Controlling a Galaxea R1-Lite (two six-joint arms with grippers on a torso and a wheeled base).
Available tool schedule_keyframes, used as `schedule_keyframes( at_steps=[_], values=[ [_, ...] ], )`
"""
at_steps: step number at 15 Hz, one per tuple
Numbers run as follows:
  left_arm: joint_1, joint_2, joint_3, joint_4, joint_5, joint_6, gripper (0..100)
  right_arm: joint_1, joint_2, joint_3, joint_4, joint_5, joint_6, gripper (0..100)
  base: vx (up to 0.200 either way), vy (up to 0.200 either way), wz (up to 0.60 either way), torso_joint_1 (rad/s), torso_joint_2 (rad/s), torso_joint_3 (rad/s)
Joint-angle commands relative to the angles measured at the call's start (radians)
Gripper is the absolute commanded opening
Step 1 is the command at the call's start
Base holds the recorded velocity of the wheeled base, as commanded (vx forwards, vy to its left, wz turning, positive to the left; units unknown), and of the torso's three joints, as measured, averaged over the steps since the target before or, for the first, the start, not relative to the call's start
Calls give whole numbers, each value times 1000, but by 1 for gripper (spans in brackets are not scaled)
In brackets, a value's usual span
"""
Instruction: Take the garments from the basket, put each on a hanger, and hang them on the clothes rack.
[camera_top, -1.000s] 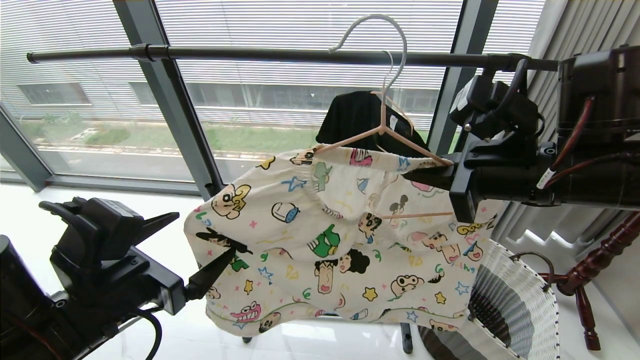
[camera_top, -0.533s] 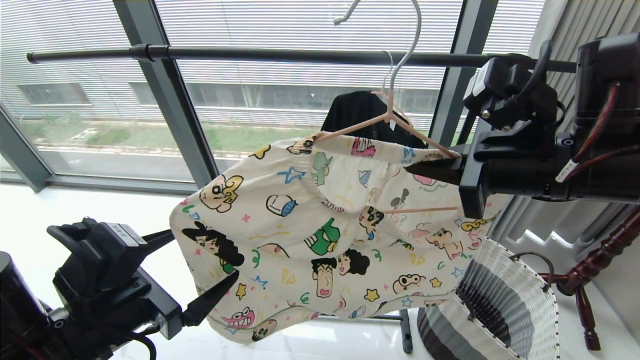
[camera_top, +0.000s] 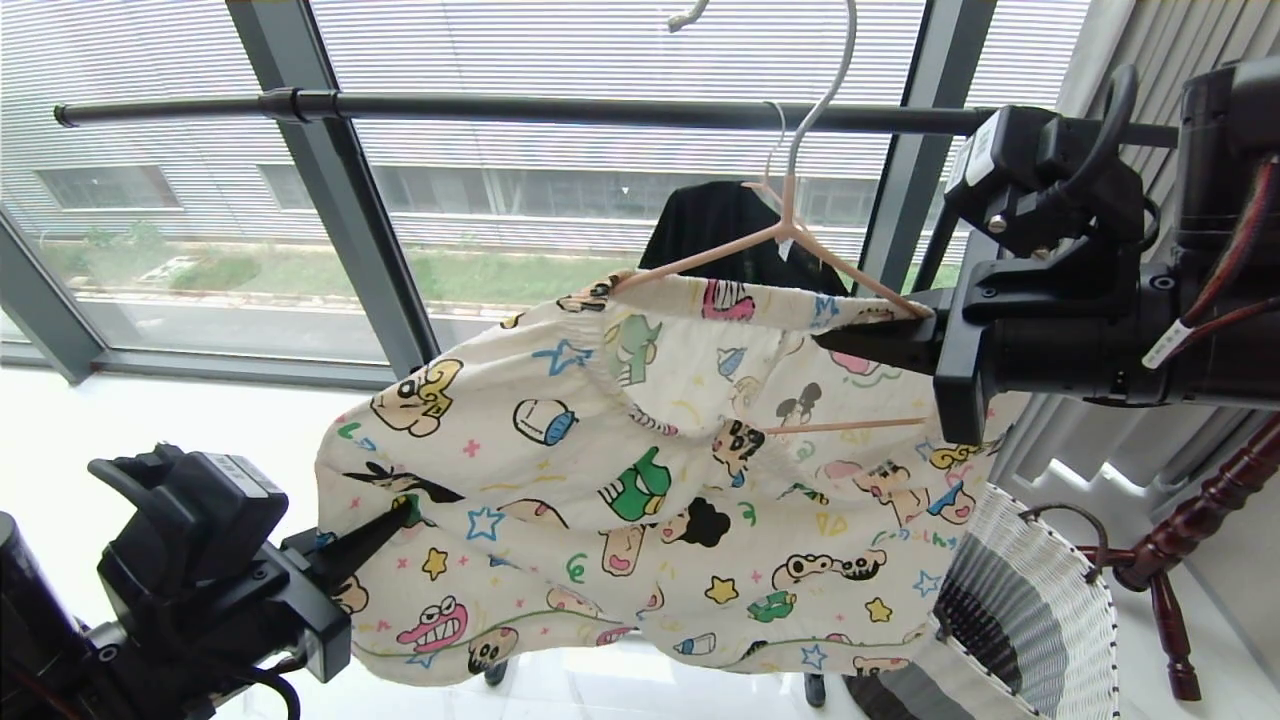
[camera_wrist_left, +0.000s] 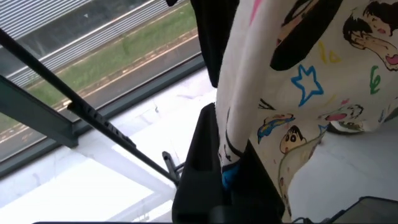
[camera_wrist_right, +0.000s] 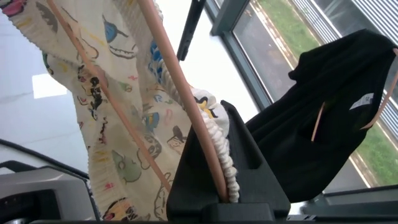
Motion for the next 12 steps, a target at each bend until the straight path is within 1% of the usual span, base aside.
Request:
schedule_keyframes(
  at_steps=[1, 3, 5, 7, 8, 11, 12],
  values=[
    [59, 12, 23, 0, 0, 1, 0, -12, 0, -1, -1, 0, 0, 0, 0, 0, 0, 0, 0, 0],
    [80, 12, 31, 0, 2, 1, 0, -36, 0, -1, -4, -1, 0, 0, 0, 0, 0, 0, 0, 0],
    [80, 11, 35, 0, 2, 4, 0, -42, 4, -2, -9, -1, 1, 0, 0, 0, 0, 0, 0, 0],
    [80, 12, 34, 0, 2, 52, 0, -42, 8, -4, -20, -1, 1, 0, 0, 0, 0, 0, 0, 0],
    [79, 11, 32, 0, 2, 63, 100, -42, 10, -2, -23, -3, 1, 0, 0, 0, 0, 0, 0, 0],
    [77, 5, 27, 0, 3, 63, 100, -45, 16, -1, -24, -12, 3, 0, 0, 0, 0, 0, 0, 0],
    [77, -1, 21, 0, 3, 63, 100, -56, 20, 5, -23, -37, 5, 0, 0, 0, 0, 0, 0, 0]
  ],
)
